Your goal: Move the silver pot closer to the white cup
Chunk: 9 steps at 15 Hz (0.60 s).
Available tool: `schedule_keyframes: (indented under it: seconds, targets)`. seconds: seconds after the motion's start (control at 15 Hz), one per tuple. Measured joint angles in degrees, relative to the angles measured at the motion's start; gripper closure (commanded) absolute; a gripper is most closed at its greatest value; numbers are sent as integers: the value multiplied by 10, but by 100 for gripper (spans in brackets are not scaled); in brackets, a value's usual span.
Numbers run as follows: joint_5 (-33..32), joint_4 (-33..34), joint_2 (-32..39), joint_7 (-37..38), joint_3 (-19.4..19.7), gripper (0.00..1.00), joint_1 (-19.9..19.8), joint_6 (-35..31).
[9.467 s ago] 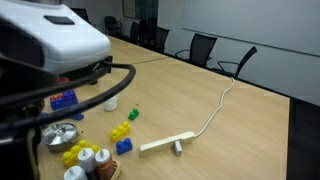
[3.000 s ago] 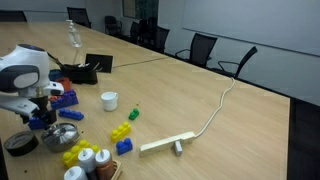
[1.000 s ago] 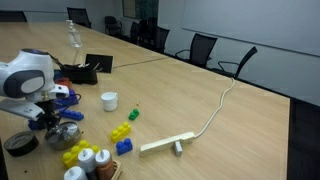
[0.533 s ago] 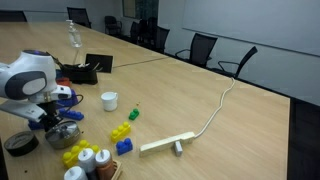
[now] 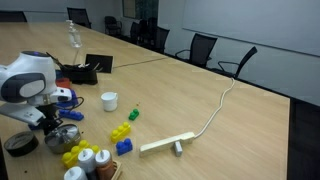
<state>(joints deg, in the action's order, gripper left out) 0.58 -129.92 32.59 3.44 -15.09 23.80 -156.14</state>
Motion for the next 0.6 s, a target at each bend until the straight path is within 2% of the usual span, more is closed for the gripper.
schedule_keyframes:
  seconds: [0.6]
  targets:
    - [0, -54, -94, -7, -13, 98, -9, 2]
